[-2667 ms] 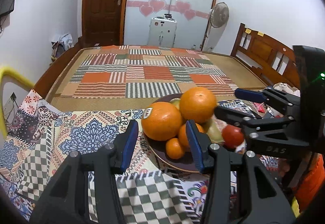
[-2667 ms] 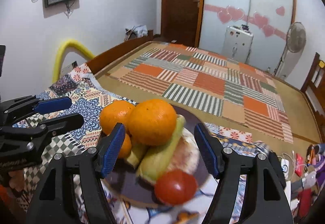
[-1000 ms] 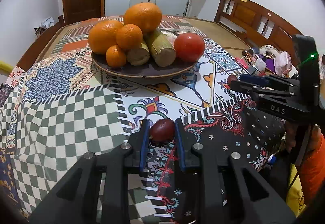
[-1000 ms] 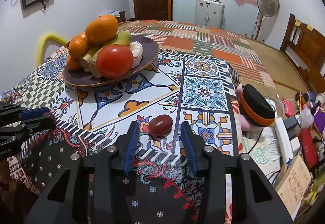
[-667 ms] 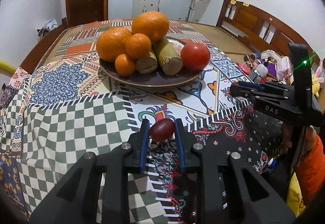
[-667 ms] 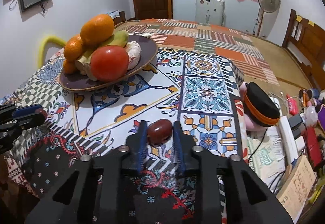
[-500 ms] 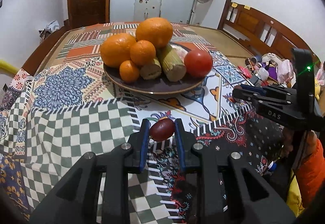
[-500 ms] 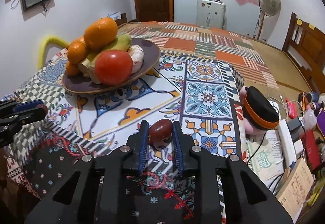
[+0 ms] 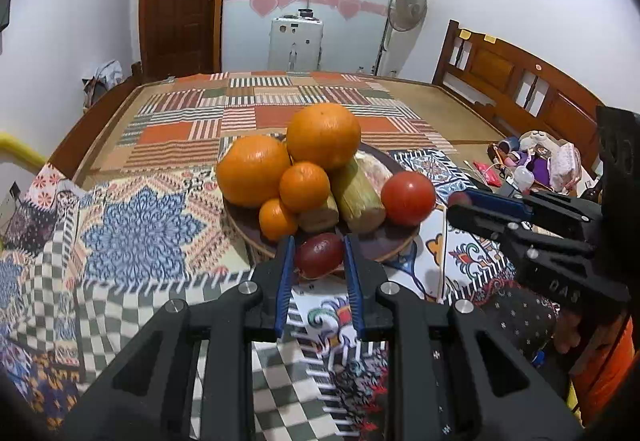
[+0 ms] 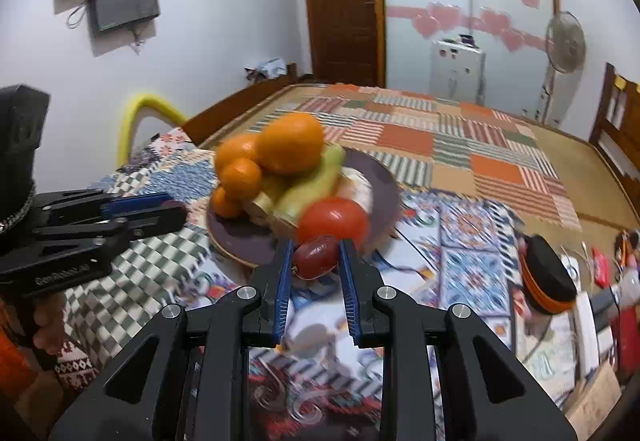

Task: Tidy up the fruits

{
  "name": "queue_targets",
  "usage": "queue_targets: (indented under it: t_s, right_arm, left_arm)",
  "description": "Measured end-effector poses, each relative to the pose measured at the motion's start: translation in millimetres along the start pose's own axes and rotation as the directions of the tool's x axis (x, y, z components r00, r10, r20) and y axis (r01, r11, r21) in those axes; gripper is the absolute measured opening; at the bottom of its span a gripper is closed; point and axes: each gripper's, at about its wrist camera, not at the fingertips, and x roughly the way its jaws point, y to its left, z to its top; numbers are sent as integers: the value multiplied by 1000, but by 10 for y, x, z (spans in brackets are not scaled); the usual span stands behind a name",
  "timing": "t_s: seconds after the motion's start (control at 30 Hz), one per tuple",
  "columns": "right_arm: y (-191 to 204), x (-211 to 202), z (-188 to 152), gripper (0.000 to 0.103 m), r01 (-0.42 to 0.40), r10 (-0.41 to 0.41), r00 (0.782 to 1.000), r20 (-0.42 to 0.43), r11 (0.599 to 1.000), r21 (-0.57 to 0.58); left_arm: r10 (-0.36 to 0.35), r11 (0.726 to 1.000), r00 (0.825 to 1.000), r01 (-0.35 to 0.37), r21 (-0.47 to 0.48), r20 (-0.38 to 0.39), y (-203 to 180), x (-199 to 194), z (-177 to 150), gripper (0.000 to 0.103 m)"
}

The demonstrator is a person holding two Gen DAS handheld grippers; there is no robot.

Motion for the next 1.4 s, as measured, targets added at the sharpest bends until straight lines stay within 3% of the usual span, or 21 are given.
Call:
queue_targets:
  t_s: [0.37,0.53,0.67,0.87,1.03,1.17,1.4]
  right_arm:
    - [203,365,99,22,-44,42,999,-29,996,-75]
    - [206,375,123,22,-36,34,999,-25,995,-90]
    - [182,377,139,27,-39,37,999,-23,995,-88]
    - [158,354,161,27,-46,45,999,-10,996,-73]
    - [138,185,217,27,-42,44,998,35,998,-41]
    - [171,-128,276,27,-19,21,995,95,999,-27]
    - [385,-969,329,27,30,-22,966,257,999,-27]
  left_arm:
    - [-39,999,998,38,-16,-41,109,282,90,24]
    - [-52,998,997,51,-23,-50,105,371,122,24]
    - [-59,998,997,57,-38,-50,143,401,121,32]
    - [-48,999,998,48,-23,-41,118,391,122,32]
    - [-15,1000,1000,15,-19,15,120,165,146,32]
    - [11,1000,995,-9,-20,103,51,-236,192,32]
    - [56,998,952,-61,6,299,-238,-1188,165,32]
